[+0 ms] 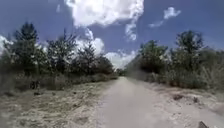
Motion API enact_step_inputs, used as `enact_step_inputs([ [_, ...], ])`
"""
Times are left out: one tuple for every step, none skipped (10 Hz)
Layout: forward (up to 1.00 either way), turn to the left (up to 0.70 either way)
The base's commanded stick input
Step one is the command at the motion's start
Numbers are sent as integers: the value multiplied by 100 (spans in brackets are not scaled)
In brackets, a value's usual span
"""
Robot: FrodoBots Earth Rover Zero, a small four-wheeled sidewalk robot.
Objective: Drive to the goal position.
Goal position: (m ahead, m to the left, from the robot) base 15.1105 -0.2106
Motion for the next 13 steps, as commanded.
enact_step_inputs([
  [45, 0],
  [45, 0],
  [45, 0],
  [45, 0],
  [45, 0],
  [45, 0],
  [45, 0],
  [45, 0],
  [45, 0],
  [45, 0],
  [45, 0],
  [45, 0],
  [45, 0],
])
